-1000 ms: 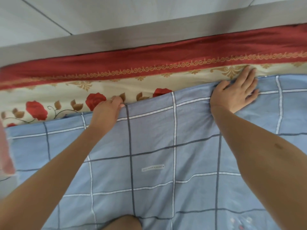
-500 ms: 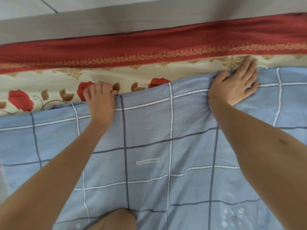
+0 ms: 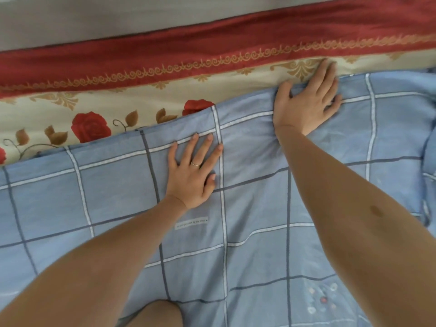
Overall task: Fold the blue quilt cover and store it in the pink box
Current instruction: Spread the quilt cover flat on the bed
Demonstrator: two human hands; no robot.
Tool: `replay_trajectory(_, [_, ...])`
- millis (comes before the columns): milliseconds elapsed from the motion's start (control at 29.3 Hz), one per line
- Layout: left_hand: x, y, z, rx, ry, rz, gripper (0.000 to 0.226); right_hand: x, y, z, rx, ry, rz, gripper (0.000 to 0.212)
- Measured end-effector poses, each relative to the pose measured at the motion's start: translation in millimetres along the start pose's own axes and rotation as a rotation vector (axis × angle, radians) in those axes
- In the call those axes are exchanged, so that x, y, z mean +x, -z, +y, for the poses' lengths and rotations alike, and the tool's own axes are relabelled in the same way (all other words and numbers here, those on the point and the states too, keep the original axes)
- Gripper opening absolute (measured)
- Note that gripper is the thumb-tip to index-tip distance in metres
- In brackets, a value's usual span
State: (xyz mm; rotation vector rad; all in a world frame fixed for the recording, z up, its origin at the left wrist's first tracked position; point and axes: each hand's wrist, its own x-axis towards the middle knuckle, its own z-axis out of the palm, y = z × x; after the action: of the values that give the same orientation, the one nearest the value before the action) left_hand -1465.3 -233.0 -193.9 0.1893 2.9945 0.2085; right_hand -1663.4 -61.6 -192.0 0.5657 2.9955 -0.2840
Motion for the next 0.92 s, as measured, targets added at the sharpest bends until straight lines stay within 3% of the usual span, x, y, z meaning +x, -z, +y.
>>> replay_trajectory(137, [4,-2,2,0.04,-0.006,0.037,0.066,3,12,6,0.034,0.133,-0.079,0.076])
replay_trajectory(273, [-2,-3,3,0.05,0.005,0.042,0.067,-119,19,30,0.164,0.337,0.095,0.062])
replay_trajectory(376, [-5,-2,4,0.061,0.006,0.035,0.067,-282,12,84,0.074,0.813,-0.19,0.067])
replay_trajectory(444, [-5,-3,5,0.057,0.027,0.03,0.065,-319,11,144,-0.119,1.166,-0.421,0.066])
replay_trajectory(478, [-5,-3,6,0.062,0.03,0.014,0.063,-307,14,175,-0.15,1.21,-0.464,0.062])
replay_trajectory(513, [-3,-4,8,0.066,0.04,-0.009,0.063,-284,20,205,-0.21,1.143,-0.487,0.061])
replay_trajectory(581, [-3,-1,10,0.1,0.071,-0.066,0.061,-229,32,263,-0.334,0.833,-0.403,0.064])
replay_trajectory(649, [-8,8,13,0.152,0.1,-0.147,0.06,-176,63,308,-0.36,0.359,-0.255,0.065])
replay_trajectory(718, [-4,17,16,0.158,0.156,-0.204,0.058,-145,84,319,-0.294,-0.175,-0.287,0.062])
replay_trajectory(752, [-7,27,26,0.158,0.154,-0.223,0.057,-151,99,319,-0.249,-0.354,-0.309,0.06])
replay_trajectory(786, [-10,33,35,0.151,0.18,-0.243,0.056,-165,103,315,-0.221,-0.385,-0.277,0.059])
replay_trajectory(820, [-14,38,42,0.125,0.24,-0.252,0.056,-183,101,302,-0.213,-0.292,-0.238,0.06])
replay_trajectory(923, [-49,40,78,-0.008,0.427,-0.254,0.061,-297,72,260,-0.196,0.231,-0.155,0.06])
